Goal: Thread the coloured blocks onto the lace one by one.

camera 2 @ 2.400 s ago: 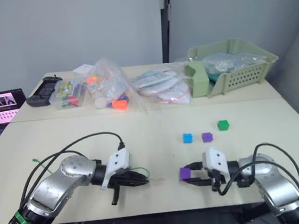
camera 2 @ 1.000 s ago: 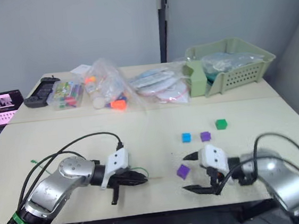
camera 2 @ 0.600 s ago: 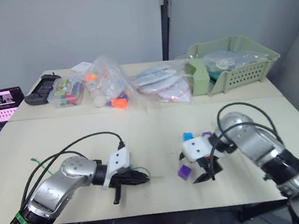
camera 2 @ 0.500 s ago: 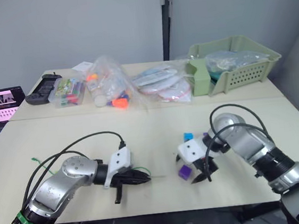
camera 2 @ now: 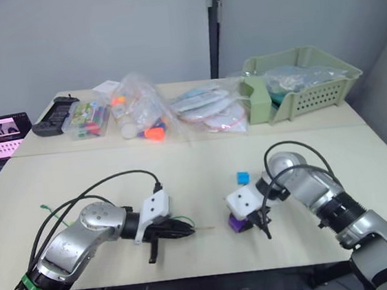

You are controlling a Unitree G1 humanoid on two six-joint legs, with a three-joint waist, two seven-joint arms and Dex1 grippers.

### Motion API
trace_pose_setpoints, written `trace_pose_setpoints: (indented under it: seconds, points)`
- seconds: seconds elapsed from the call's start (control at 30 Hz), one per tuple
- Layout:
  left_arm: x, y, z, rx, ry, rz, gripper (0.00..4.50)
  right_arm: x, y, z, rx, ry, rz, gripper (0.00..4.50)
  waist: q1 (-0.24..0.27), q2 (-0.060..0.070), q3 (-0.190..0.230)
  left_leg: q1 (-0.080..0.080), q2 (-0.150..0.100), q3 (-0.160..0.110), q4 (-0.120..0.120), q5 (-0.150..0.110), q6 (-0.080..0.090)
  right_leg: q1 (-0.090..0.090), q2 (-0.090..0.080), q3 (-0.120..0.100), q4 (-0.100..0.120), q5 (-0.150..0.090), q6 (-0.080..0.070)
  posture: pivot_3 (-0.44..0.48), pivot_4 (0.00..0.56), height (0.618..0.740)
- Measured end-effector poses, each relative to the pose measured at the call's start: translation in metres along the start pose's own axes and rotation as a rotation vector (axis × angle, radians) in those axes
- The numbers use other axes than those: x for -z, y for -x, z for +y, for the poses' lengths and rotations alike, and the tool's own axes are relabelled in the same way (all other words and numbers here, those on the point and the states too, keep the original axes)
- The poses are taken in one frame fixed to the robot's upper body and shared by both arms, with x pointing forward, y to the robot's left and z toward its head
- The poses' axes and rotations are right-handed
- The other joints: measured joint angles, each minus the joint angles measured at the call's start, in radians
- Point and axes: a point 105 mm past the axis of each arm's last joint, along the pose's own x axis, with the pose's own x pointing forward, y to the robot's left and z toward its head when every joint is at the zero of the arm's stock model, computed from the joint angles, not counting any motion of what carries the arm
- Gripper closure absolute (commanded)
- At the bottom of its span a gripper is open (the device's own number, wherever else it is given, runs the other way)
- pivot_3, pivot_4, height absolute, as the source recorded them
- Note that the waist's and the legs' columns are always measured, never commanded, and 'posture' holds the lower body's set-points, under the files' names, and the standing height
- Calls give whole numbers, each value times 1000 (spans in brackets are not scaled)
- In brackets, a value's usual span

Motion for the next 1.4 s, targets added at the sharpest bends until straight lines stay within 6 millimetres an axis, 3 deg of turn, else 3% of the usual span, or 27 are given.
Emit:
trace_pose_setpoints:
  seconds: [0.17,0.4,0.87,1.4]
  points:
    - [0,0,3,-12,-16,15,4500,-5,0,22,69,-236,-81,3301,5,0,0,0,-1,-1,0,0,0,0,-1,0,0,0,0,0,150,740]
    - [-5,-7,10,-36,-65,105,4500,-5,-5,26,265,-488,-90,3301,-1,0,0,1,-3,0,1,0,0,1,1,0,0,0,0,0,150,740]
    - [-22,-24,5,7,-73,123,4500,-11,-10,11,404,-604,-79,3301,-9,0,0,1,-2,0,5,0,0,2,3,0,2,0,0,0,150,740]
    - [-19,-29,7,-17,-71,137,4500,-9,-8,11,414,-603,-52,3301,-2,0,0,-1,-3,-1,6,0,0,2,2,0,1,1,1,0,150,740]
